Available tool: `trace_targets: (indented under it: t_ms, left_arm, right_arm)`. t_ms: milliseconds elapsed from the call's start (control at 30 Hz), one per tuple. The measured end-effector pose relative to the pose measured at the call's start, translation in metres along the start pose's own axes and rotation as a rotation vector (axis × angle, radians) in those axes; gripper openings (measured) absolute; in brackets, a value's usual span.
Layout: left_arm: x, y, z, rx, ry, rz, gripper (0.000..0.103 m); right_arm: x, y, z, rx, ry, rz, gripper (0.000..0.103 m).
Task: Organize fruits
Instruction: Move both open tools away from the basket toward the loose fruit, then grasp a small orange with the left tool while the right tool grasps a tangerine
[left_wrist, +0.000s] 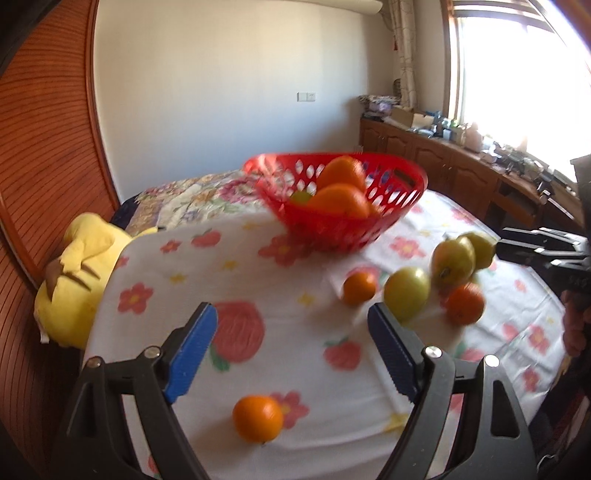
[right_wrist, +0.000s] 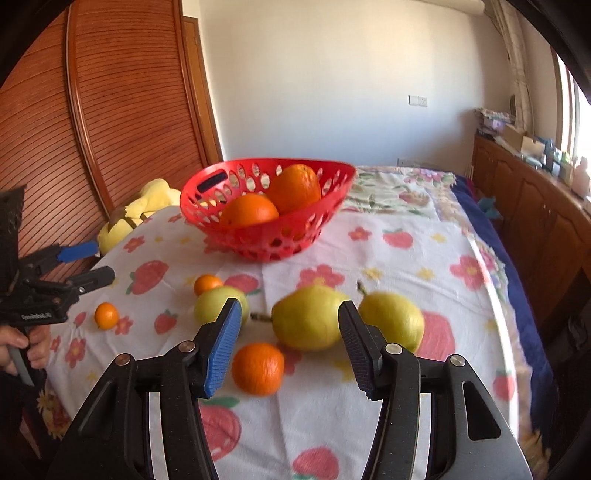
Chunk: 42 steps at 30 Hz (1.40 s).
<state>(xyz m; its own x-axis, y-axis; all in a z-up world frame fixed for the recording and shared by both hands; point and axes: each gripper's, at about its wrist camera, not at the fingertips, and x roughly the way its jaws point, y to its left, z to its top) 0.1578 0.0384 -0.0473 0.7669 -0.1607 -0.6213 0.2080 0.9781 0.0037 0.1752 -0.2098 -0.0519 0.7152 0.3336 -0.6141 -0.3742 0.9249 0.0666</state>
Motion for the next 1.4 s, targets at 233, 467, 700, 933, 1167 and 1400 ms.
trace_targets:
  t_ms: [233,467,700,933,1167,1400]
  left_arm:
    - [0.01,0.016,-0.035,-0.034,0.046,0.025,0.084]
    - [0.017,0.021,-0.052,-0.037,0.065,0.026,0.084]
    - [0.019,0.026,-0.054,-0.059,0.071,0.019,0.084]
    - [0.021,0.028,-0.055,-0.067,0.078,0.018,0.084]
    - [0.024,0.031,-0.055,-0.076,0.089,0.013,0.084]
    - [0.024,0.03,-0.056,-0.07,0.09,0.015,0.084]
  right_arm:
    - [0.01,0.013,-0.024,0.017,0.031,0.029,0.056]
    - [0.029,0.029,-0.037,0.013,0.07,0.043,0.057]
    - [0.034,0.03,-0.037,0.015,0.075,0.014,0.06]
    - [0.042,0.023,-0.04,0.036,0.104,-0.02,0.063]
    - [0.048,0.024,-0.042,0.022,0.136,-0.053,0.055]
    - [0.046,0.024,-0.045,0.004,0.131,-0.051,0.043]
